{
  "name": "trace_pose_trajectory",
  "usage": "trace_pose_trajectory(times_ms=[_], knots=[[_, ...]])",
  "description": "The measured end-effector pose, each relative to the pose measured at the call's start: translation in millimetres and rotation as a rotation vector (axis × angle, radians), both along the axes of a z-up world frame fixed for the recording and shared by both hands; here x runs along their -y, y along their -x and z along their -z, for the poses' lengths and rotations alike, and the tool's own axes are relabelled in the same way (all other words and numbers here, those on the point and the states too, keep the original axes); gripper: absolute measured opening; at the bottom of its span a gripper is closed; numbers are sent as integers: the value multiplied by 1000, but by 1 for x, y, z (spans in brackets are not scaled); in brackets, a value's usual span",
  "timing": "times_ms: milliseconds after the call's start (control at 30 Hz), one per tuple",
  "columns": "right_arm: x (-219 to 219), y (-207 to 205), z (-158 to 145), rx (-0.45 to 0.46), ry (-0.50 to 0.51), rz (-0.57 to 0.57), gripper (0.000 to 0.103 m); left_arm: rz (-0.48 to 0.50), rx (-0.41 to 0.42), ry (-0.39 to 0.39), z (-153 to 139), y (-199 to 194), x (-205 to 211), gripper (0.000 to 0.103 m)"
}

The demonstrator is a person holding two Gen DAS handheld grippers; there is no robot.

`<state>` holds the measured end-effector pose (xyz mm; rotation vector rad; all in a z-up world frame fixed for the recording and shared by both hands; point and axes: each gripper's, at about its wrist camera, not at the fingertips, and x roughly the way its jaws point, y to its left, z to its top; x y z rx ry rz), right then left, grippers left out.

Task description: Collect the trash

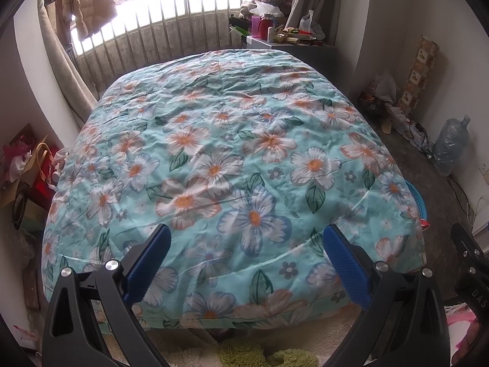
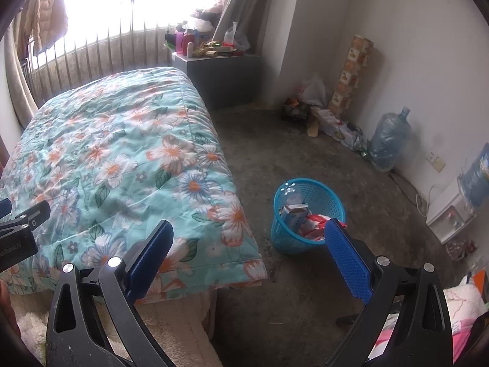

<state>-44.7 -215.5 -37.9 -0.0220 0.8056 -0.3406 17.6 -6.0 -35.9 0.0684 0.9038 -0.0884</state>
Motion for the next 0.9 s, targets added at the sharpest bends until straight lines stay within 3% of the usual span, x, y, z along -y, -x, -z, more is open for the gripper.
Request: trace_pose_trajectory(times_ms=[900], knots=[[-3, 1, 1, 1, 0, 4, 95, -1, -8, 1, 5, 7, -4, 97]])
